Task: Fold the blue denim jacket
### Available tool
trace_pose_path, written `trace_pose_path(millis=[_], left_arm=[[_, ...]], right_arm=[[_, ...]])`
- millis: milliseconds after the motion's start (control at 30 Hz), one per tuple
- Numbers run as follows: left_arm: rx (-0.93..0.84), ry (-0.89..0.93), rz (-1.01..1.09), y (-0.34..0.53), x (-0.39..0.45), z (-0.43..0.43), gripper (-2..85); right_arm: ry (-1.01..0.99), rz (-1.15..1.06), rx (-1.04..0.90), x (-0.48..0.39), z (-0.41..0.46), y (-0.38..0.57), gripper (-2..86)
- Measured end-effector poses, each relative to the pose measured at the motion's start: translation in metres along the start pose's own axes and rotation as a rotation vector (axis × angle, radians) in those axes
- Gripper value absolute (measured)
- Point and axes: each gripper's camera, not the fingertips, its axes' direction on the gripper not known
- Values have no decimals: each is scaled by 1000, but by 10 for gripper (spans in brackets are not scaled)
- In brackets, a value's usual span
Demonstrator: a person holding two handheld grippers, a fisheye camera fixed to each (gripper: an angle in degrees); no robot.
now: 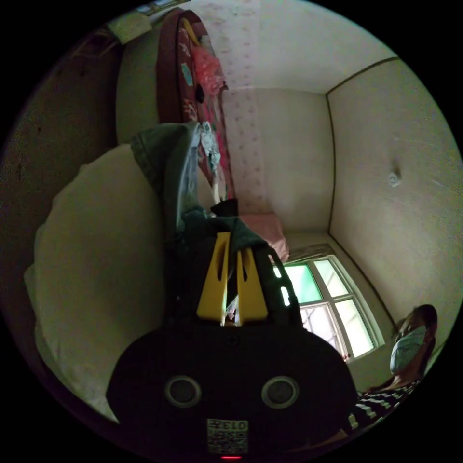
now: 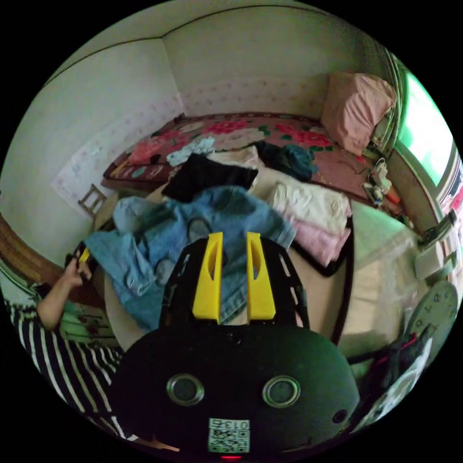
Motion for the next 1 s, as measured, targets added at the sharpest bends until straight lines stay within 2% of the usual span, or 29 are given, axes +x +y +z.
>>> trace_pose_path(millis=[167, 300, 400, 467, 567, 700, 733, 900, 1000], left_arm=[[-8, -7, 26, -6, -4, 16, -3], [-33, -11, 63, -4, 1, 27, -2], [-36, -17, 58, -1, 2, 31, -3], [-43, -23, 66, 1, 4, 34, -3], [-57, -19, 67, 5, 10, 41, -3], [-132, -16, 125, 13, 33, 53, -3], [-150, -13, 141, 14, 37, 54, -3], [-366, 60, 319, 39, 90, 61, -3], [-446, 147, 331, 64, 112, 55, -3]], right_arm=[[-179, -5, -253, -60, 46, 143, 120], [-211, -61, -416, -121, 78, 210, 142], [-71, -235, -316, -181, 74, 227, 145], [70, -458, -210, -228, 77, 235, 144], [149, -588, -298, -256, 111, 241, 139], [197, -602, -366, -262, 131, 236, 77], [146, -591, -396, -262, 127, 229, 62], [116, -549, -328, -243, 59, 202, 36], [238, -507, -270, -219, -1, 188, 32]])
